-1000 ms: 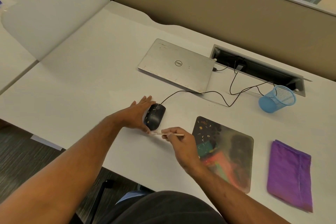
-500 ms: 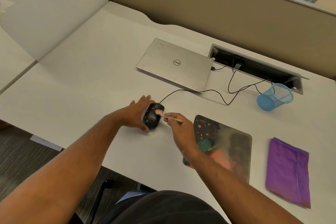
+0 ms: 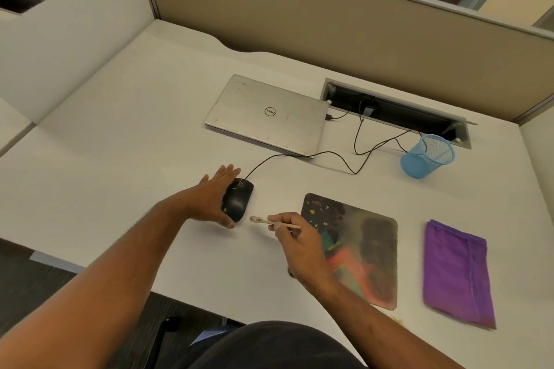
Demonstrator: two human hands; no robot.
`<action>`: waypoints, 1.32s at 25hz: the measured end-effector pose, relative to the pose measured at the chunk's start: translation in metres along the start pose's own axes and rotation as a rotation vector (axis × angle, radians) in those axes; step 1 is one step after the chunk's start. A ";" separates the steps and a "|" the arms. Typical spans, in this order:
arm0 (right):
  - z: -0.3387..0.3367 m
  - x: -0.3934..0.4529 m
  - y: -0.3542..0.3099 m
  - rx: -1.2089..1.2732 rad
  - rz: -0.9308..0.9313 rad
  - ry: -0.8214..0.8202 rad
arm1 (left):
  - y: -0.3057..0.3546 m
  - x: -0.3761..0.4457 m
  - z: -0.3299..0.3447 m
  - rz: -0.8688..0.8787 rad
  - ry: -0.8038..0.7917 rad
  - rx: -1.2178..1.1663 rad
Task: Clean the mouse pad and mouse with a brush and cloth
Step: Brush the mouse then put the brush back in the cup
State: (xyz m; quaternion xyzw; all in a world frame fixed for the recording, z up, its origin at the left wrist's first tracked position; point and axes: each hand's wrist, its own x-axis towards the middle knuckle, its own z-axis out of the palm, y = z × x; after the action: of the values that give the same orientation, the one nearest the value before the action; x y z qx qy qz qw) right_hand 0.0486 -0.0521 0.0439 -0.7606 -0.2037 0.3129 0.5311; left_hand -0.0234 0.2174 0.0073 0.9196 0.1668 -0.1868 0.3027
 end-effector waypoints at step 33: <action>-0.337 0.110 -0.004 -0.690 -0.121 0.664 | 0.357 0.214 0.020 0.480 0.157 0.297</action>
State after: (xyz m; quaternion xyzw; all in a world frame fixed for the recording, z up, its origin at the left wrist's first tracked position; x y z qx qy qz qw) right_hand 0.3615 -0.2091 0.0998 -0.9379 -0.1590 -0.0642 0.3015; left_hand 0.3089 -0.0254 0.0739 0.9787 -0.0618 -0.0603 0.1863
